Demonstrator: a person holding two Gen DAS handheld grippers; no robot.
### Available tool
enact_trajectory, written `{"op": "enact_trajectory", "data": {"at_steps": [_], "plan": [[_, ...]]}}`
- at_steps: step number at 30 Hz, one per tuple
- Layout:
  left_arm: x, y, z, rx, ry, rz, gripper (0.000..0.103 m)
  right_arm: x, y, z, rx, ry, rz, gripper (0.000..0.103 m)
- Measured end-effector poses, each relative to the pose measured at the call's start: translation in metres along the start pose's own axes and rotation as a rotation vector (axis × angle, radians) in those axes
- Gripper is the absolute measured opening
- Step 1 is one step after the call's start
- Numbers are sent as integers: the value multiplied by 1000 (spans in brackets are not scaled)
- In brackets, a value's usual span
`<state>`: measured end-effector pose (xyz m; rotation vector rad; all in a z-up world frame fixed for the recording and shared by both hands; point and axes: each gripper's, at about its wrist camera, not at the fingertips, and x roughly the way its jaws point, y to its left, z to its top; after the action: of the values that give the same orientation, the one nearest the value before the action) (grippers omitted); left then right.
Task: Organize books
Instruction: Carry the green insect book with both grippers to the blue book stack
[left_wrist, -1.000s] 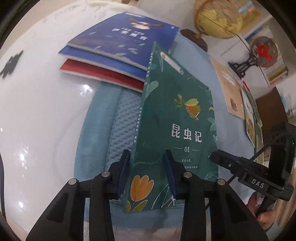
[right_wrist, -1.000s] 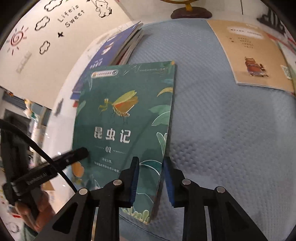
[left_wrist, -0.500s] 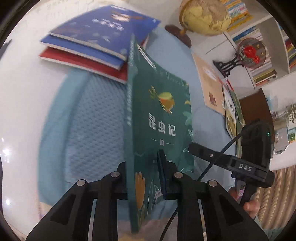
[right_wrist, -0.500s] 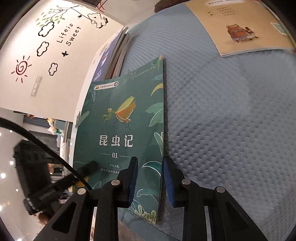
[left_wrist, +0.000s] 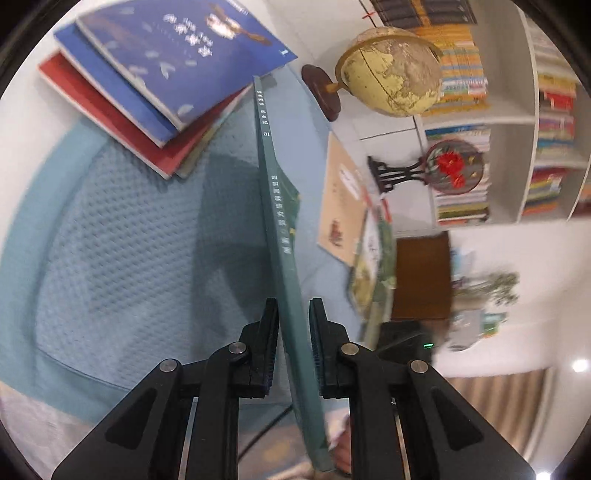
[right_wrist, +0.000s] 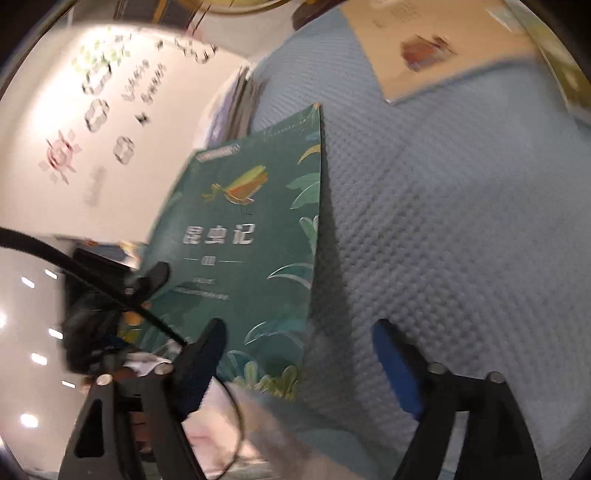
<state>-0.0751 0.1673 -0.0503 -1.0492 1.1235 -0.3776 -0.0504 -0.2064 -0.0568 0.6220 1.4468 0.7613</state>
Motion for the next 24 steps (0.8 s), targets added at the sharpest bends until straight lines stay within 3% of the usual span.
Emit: {"op": "enact_trajectory", "data": {"at_steps": [3,7,8,9,10,13,15,19,22,24], "plan": [[4,3,2,-49,18,-48,13,1,-28,-6,120,-5,174,81],[10,1,4,-50,52,-57,13,-3,-36,-6,144,-49,295,79],[13,1,5,-53,64,-59,13,0,-35,-5,153,-49,316,73],[15,1,5,-60,75,-61,13,5,-34,-2,164,-44,340,59],[14,2,6,-59,72,-50,13,11,-33,3,167,-38,353,55],[11,0,7,-5,65,42,13,16,-18,0,102,-49,228,36],[11,-7,6,86,71,154,13,15,-4,-2,36,-58,163,24],[18,-41,-7,358,65,369,13,13,56,-19,-212,-92,-105,23],[16,-61,-11,477,31,407,13,17,104,-36,-431,-119,-322,23],[10,-69,-3,495,7,384,13,20,126,-42,-516,-119,-386,24]]}}
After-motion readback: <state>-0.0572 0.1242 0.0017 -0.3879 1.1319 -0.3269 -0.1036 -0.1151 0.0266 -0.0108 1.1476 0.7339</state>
